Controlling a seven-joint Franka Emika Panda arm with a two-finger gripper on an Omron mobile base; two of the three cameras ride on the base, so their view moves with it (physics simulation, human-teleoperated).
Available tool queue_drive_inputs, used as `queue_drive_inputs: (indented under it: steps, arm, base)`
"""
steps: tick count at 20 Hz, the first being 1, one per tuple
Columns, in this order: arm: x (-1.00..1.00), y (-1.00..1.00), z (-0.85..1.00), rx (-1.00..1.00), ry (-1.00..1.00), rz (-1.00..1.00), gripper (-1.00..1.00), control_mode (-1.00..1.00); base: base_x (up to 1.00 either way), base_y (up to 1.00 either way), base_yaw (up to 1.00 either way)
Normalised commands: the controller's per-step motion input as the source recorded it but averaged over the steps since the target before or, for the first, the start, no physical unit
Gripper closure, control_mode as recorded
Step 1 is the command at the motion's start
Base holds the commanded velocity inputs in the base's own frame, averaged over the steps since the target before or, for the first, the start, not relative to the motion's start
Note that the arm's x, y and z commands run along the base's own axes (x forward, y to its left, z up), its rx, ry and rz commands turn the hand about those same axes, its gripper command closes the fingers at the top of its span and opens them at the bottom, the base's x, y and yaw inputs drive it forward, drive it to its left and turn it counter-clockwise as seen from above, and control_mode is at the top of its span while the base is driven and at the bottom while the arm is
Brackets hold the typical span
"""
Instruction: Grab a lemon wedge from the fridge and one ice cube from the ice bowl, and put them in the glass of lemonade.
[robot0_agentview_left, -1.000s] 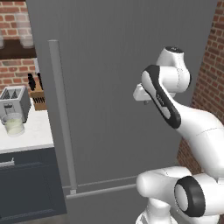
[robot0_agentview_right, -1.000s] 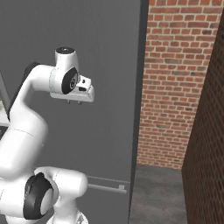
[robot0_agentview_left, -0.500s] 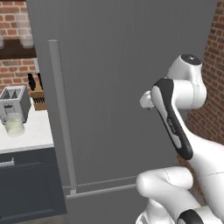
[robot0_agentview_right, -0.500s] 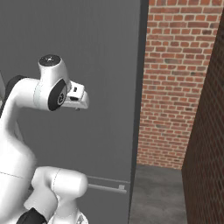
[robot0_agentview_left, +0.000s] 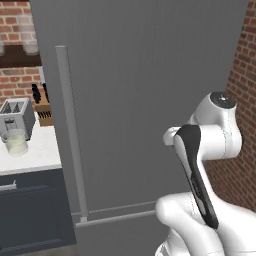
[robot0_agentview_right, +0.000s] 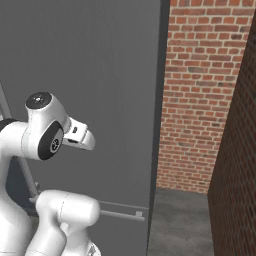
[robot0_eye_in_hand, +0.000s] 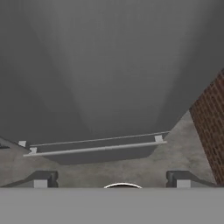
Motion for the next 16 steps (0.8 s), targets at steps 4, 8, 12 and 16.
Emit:
queue_drive_inputs:
  steps: [4,8,12,16]
  arm:
    - [0.00,0.00,-0.38,0.00,0.17,-0.22,-1.00,-1.00]
    - [0.00,0.00,0.00,0.00,0.00,-0.02,-1.00,-1.00]
    - [0.00,0.00,0.00,0.00,0.00,0.00,-1.00,-1.00]
    - [0.00,0.01,0.00,0.00,0.00,0.00,-1.00,1.00]
  base:
    - [0.00,0.00,0.00]
    - [0.00,0.00,0.00]
    - [0.00,0.00,0.00]
    - [-0.01,0.46,-0.01]
